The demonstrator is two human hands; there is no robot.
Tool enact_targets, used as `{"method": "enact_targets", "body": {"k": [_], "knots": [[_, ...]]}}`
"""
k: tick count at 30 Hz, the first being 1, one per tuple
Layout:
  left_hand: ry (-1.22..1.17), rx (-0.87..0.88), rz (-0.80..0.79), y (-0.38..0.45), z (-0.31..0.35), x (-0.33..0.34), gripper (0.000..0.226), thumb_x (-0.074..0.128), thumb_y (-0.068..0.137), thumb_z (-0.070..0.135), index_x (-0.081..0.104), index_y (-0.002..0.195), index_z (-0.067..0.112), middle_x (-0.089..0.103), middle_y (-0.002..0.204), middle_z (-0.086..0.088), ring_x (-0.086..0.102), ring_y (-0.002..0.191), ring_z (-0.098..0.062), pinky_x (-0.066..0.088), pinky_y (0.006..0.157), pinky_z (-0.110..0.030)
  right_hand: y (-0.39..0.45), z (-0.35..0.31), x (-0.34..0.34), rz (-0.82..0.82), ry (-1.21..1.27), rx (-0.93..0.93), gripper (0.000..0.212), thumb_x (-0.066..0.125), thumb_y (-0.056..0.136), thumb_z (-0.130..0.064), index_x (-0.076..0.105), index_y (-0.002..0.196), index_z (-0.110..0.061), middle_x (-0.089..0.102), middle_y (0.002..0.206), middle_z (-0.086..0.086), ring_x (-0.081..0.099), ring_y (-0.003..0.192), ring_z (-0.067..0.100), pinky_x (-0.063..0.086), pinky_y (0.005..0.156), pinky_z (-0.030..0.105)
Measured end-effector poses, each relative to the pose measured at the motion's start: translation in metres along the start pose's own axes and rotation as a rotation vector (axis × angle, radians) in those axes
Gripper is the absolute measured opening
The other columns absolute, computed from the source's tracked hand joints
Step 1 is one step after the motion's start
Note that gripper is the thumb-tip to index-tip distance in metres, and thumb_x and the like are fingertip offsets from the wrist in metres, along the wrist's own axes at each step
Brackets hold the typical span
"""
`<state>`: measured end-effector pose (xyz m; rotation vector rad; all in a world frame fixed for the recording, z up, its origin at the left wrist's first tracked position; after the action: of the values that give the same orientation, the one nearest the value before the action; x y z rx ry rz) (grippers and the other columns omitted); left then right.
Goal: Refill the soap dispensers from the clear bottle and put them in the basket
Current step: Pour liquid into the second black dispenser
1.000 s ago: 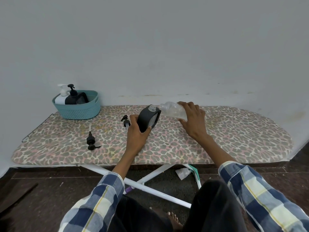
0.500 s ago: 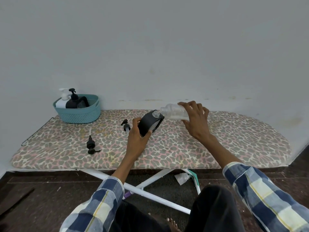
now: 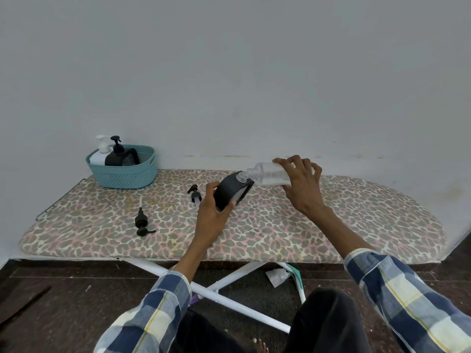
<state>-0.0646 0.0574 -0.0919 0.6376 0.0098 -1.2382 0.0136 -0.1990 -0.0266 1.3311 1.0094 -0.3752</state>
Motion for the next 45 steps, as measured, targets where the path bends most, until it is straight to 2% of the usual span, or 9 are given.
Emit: {"method": "enact_targets", "body": {"k": [5,11,17,22,26,32,36,43,45], "knots": [[-0.002,-0.007,0.0,-0.001,0.001,-0.001,0.057,0.074,0.1,0.028,0.037,0.142,0.033,0.063,0.128,0.007,0.065,0.107,0.003,0.062,0.083,-0.028,0.004,-0.002,-0.005,0.0,-0.024,-0.013,0.084,0.085,0.077,-0.006,0.049,0.146,-0.037,0.05,0.135,0.0,0.048,0.126,0.026,0.026,0.114,0.051],[0.012,-0.028,-0.009,-0.001,0.001,-0.001,0.058,0.074,0.1,0.03,0.037,0.144,0.033,0.055,0.12,0.033,0.062,0.101,0.017,0.062,0.083,-0.027,0.008,-0.006,-0.008,-0.003,-0.052,-0.02,0.084,0.086,0.077,-0.007,0.049,0.145,-0.037,0.05,0.135,0.001,0.048,0.127,0.026,0.027,0.114,0.052],[-0.008,-0.027,0.007,-0.001,0.002,-0.002,0.057,0.075,0.099,0.03,0.037,0.142,0.036,0.061,0.126,0.013,0.064,0.105,0.004,0.063,0.086,-0.03,0.011,-0.005,-0.009,-0.002,-0.063,-0.03,0.085,0.086,0.076,-0.005,0.05,0.145,-0.038,0.05,0.134,0.001,0.047,0.127,0.026,0.026,0.115,0.053],[-0.005,-0.024,0.009,0.0,0.0,-0.001,0.058,0.075,0.099,0.029,0.037,0.143,0.034,0.06,0.123,0.014,0.066,0.103,-0.004,0.063,0.085,-0.03,0.014,-0.006,-0.012,0.002,-0.081,-0.037,0.089,0.083,0.072,0.002,0.05,0.145,-0.038,0.05,0.134,0.001,0.048,0.127,0.027,0.024,0.116,0.053],[0.005,-0.019,0.013,0.0,-0.002,-0.001,0.058,0.075,0.099,0.029,0.037,0.143,0.035,0.062,0.123,0.012,0.067,0.103,-0.003,0.065,0.084,-0.036,0.015,-0.007,-0.012,0.002,-0.088,-0.046,0.089,0.082,0.072,0.003,0.051,0.144,-0.038,0.05,0.134,0.001,0.048,0.128,0.027,0.023,0.116,0.052],[0.008,-0.029,0.013,0.0,-0.003,-0.001,0.057,0.075,0.099,0.03,0.037,0.141,0.036,0.062,0.123,0.011,0.066,0.103,-0.001,0.065,0.087,-0.038,0.019,-0.01,-0.015,0.009,-0.1,-0.055,0.09,0.081,0.07,0.007,0.053,0.143,-0.037,0.051,0.133,0.002,0.049,0.127,0.028,0.023,0.117,0.053],[0.015,-0.027,0.017,0.0,-0.003,-0.001,0.057,0.075,0.099,0.031,0.037,0.141,0.036,0.063,0.124,0.008,0.069,0.104,-0.011,0.065,0.085,-0.038,0.021,-0.012,-0.018,0.016,-0.111,-0.069,0.091,0.081,0.068,0.009,0.054,0.142,-0.037,0.052,0.132,0.003,0.049,0.126,0.028,0.024,0.117,0.054],[0.026,-0.017,0.013,-0.001,0.001,-0.001,0.058,0.076,0.099,0.029,0.034,0.137,0.041,0.057,0.12,0.017,0.061,0.096,0.002,0.059,0.08,-0.021,0.021,-0.011,-0.021,0.017,-0.131,-0.081,0.092,0.082,0.066,0.009,0.054,0.141,-0.036,0.052,0.131,0.003,0.049,0.126,0.028,0.024,0.117,0.054],[0.03,-0.021,0.008,0.0,0.0,-0.001,0.058,0.076,0.099,0.028,0.034,0.137,0.041,0.056,0.119,0.017,0.061,0.095,0.002,0.057,0.078,-0.018,0.021,-0.011,-0.022,0.014,-0.136,-0.081,0.091,0.082,0.066,0.009,0.054,0.141,-0.036,0.052,0.131,0.003,0.049,0.126,0.028,0.024,0.116,0.054]]}}
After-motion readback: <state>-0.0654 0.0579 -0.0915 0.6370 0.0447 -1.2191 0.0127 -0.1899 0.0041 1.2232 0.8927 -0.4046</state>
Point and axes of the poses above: each hand's wrist, its own y-axis towards the middle knuckle, its own x-axis out of the palm, z = x × y, the point moved 3 cm from there along y, towards the middle knuckle
